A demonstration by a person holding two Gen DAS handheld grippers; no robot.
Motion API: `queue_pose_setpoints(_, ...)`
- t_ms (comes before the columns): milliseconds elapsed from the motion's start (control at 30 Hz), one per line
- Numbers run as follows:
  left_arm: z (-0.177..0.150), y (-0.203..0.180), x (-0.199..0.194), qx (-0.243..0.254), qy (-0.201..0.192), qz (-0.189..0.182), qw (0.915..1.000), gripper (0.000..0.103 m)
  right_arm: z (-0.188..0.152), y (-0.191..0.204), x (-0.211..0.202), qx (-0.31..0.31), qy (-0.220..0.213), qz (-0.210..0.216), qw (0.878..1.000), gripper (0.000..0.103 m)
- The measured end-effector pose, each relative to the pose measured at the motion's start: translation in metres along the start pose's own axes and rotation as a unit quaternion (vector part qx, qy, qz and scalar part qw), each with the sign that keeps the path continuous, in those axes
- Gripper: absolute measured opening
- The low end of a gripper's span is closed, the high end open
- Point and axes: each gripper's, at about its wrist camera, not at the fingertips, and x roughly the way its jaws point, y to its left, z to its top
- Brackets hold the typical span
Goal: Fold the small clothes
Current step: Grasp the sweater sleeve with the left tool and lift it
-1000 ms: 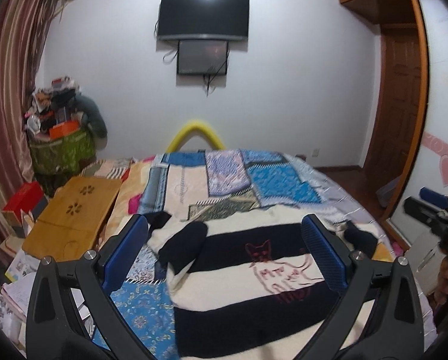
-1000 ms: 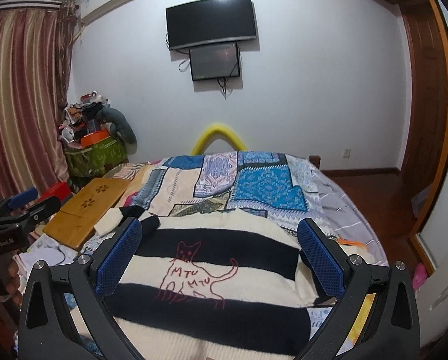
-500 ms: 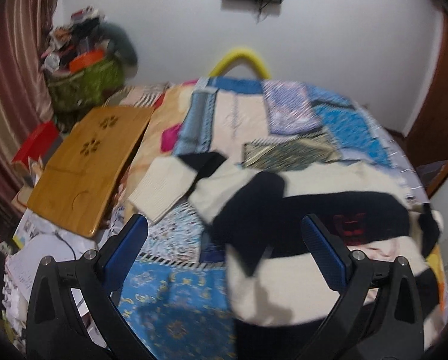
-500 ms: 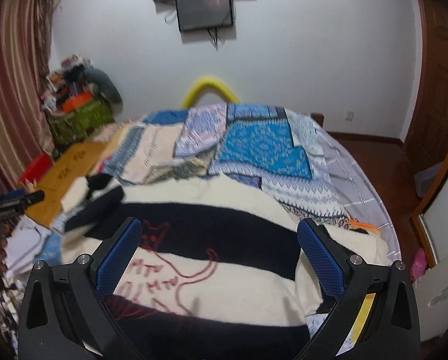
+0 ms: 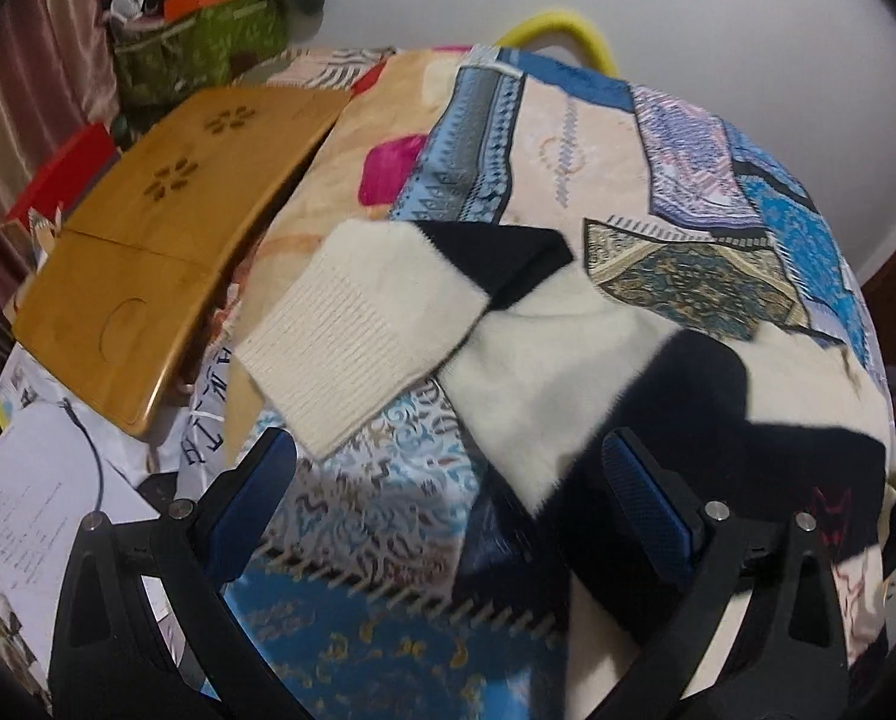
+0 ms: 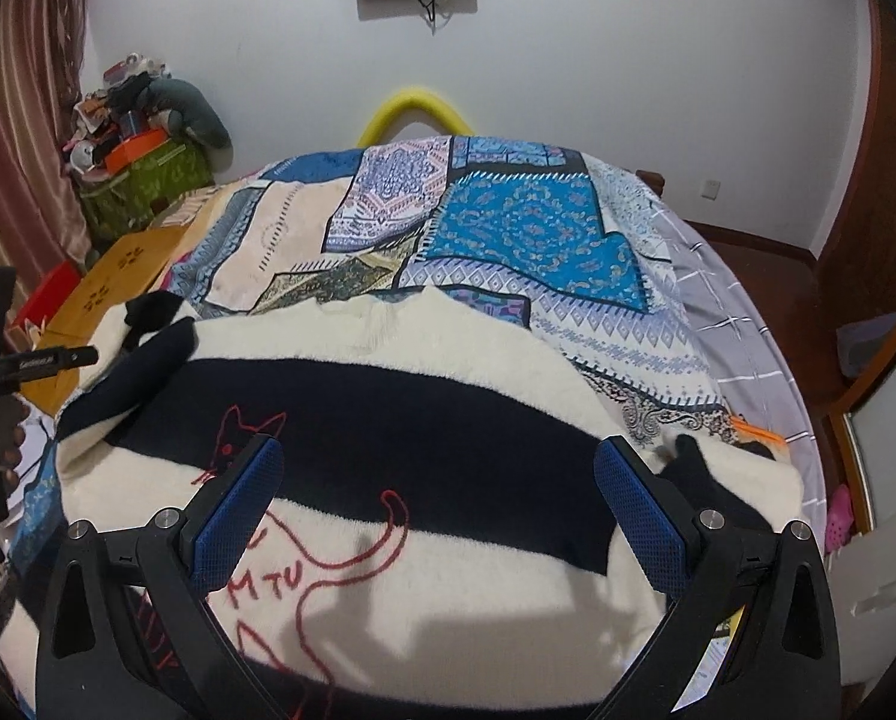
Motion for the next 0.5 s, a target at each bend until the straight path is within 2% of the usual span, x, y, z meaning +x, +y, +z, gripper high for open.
queue_pose_setpoints(100,0.008,0.005,0.018,-0.003,0.003,0.020,0.9998,0.103,0.001,0.000,0.011,-0.001,0.009,0.006,1.000,0.103)
queue_pose_setpoints(200,0.015,0.011,0.035,0.003,0.006,0.057,0.9983,0.103,0.000,-0.002,0.017,0.001,0.017,0.013,1.000,0.103)
queue_pose_setpoints(267,0.019,0.015,0.046,0.006,0.010,0.063,0.9979,0.101,0.000,-0.004,0.021,0.003,0.021,0.017,1.000,0.103)
queue_pose_setpoints(367,0.025,0.018,0.060,0.013,0.026,0.061,0.9977,0.085,0.001,-0.004,0.025,0.003,0.026,0.019,0.999,0.103)
queue_pose_setpoints(433,0.027,0.014,0.063,0.027,0.021,0.074,0.9967,0.083,0.001,-0.002,0.027,-0.003,0.028,0.016,0.999,0.103)
queue_pose_setpoints(500,0.027,0.008,0.065,0.050,0.010,0.087,0.9949,0.073,0.000,0.000,0.029,-0.009,0.029,0.012,0.999,0.103)
